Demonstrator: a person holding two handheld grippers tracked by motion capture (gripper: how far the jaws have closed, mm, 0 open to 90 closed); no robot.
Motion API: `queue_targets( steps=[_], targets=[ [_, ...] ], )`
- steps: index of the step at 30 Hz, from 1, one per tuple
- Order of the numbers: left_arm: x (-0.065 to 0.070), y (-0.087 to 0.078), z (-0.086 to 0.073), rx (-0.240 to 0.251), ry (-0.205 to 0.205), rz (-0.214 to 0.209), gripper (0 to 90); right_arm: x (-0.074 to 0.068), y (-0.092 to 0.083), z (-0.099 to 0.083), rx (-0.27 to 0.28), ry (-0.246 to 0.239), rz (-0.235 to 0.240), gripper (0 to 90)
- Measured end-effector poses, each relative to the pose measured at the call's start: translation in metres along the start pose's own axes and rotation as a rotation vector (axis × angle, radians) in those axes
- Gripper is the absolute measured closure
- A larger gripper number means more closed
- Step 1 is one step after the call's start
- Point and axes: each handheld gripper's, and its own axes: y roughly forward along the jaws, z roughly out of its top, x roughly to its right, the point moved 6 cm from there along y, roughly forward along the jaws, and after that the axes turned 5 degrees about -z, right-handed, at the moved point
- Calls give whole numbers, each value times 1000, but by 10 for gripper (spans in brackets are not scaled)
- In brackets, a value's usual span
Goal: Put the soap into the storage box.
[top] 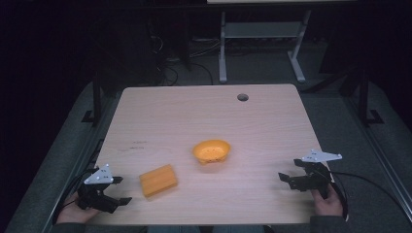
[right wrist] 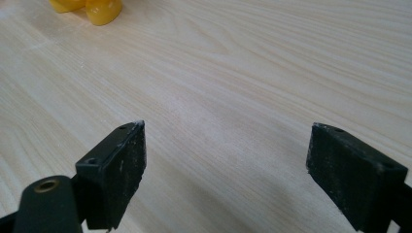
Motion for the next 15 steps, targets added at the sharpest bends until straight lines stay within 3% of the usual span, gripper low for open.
queue_targets(
  steps=[15],
  targets=[
    [8, 3, 13, -1, 49, -4, 180, 2, 1, 1, 6, -4, -2, 139]
  ],
)
